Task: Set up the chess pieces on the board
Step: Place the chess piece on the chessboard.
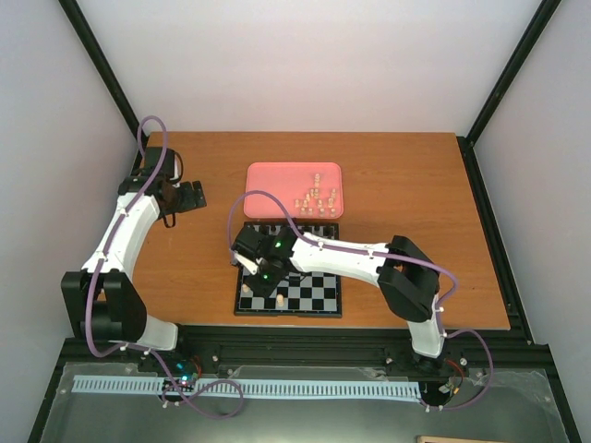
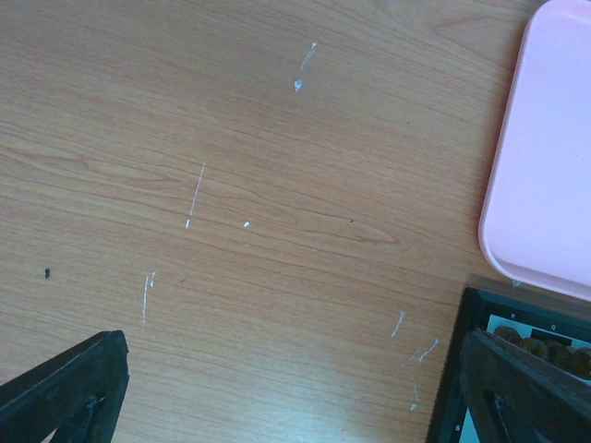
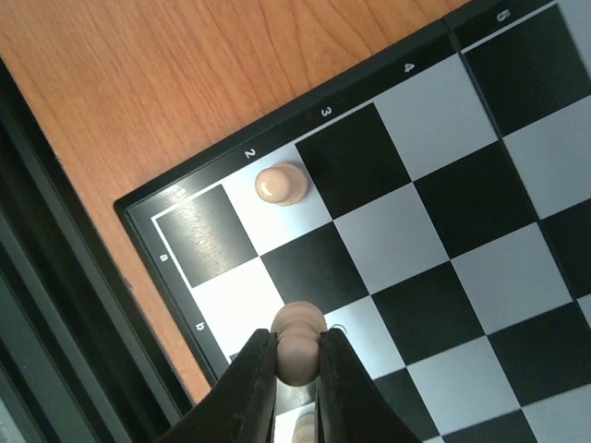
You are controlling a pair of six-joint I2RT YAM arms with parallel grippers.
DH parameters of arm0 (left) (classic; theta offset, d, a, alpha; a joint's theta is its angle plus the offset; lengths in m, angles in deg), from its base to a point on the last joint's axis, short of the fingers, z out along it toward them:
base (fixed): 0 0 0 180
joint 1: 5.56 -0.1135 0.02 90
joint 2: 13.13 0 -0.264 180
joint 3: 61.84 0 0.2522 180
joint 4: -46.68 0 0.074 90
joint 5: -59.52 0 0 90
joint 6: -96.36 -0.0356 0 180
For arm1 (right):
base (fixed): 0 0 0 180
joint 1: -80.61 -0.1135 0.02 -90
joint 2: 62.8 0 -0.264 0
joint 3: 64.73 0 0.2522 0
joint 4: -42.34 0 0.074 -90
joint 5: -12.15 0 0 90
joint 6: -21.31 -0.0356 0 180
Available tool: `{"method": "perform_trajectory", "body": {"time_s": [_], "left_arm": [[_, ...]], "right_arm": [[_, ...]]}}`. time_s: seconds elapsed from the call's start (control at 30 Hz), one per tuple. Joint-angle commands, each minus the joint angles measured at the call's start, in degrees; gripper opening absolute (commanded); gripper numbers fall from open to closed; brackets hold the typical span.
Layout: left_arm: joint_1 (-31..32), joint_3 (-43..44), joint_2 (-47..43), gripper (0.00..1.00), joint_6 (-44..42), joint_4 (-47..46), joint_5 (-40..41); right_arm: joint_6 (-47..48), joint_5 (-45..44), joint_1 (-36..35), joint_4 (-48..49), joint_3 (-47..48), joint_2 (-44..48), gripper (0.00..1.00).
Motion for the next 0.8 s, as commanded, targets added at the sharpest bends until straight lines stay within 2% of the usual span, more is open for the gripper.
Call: {"method": "perform_trajectory", "body": {"time_s": [0.0,0.77], "left_arm": [[0.40,-0.38,-1.30,1.00,-0.26,-0.58,0.32],[0.41,-0.55,-1.51,1.00,-0.44,-0.53,0.60]], "right_arm": [[1.45,0.06,-0.45,1.14,1.06,-2.42,0.09],[2.44,-0.02,-0.25,1.48,2.95,-6.95,0.09]]}}
